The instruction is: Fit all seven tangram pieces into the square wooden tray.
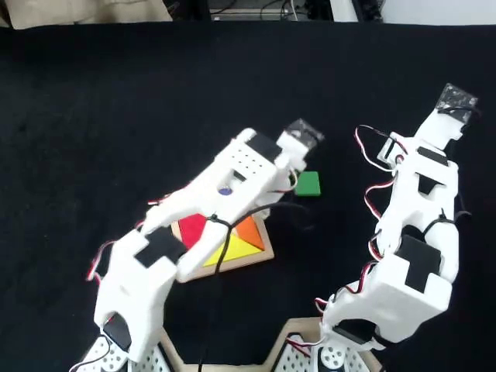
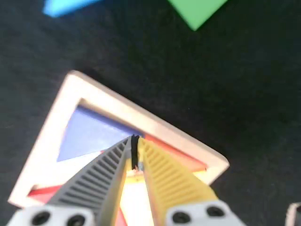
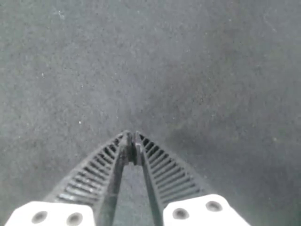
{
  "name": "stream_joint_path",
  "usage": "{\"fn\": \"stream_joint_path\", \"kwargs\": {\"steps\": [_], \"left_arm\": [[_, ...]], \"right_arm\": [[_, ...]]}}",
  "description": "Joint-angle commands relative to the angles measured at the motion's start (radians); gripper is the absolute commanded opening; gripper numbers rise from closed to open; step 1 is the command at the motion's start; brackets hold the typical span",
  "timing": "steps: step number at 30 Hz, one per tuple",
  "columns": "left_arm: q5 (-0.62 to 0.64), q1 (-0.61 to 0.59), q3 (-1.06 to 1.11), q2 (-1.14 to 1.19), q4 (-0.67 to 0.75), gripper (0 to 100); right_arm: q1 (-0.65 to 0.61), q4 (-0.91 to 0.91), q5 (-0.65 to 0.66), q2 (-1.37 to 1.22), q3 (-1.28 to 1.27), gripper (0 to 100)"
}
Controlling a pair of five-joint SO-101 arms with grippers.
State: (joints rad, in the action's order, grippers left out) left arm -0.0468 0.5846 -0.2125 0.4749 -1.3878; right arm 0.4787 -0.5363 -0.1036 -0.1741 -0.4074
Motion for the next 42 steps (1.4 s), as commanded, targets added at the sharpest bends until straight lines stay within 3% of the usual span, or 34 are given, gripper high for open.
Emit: {"fn": "stream_joint_path", "kwargs": {"steps": [1, 6, 10, 15, 20, 22, 25, 31, 34, 38, 42], "left_arm": [[-0.011, -0.050, -0.174, -0.221, -0.143, 3], [-0.003, -0.188, -0.214, -0.425, -0.264, 3], [-0.002, -0.374, -0.010, -0.546, -0.285, 3], [-0.002, -0.545, 0.447, -0.824, -0.064, 3], [-0.002, -0.605, 0.906, -1.237, 0.160, 3], [0.005, -0.648, 1.050, -1.372, 0.242, 3], [0.063, -0.733, 1.230, -1.473, 0.374, 3], [0.201, -0.816, 1.420, -1.415, 0.600, 3], [0.212, -0.811, 1.484, -1.390, 0.698, 3], [0.210, -0.812, 1.527, -1.382, 0.795, 3], [0.209, -0.808, 1.534, -1.382, 0.801, 3]], "right_arm": [[0.012, 0.018, 0.006, 0.024, 0.002, 1.1], [-0.048, 0.009, 0.035, 0.047, 0.002, 1.1], [-0.141, -0.121, 0.204, 0.130, 0.010, 1.4], [-0.308, -0.454, 0.422, 0.206, 0.134, 1.5], [-0.379, -0.660, 0.454, 0.206, 0.309, 2.1], [-0.402, -0.724, 0.443, 0.205, 0.360, 7.7], [-0.437, -0.758, 0.347, 0.193, 0.384, 16.6], [-0.497, -0.729, 0.064, 0.070, 0.387, 17.0], [-0.500, -0.675, -0.089, 0.008, 0.387, 17.3], [-0.505, -0.606, -0.183, -0.038, 0.387, 17.4], [-0.526, -0.529, -0.235, -0.071, 0.386, 19.4]]}}
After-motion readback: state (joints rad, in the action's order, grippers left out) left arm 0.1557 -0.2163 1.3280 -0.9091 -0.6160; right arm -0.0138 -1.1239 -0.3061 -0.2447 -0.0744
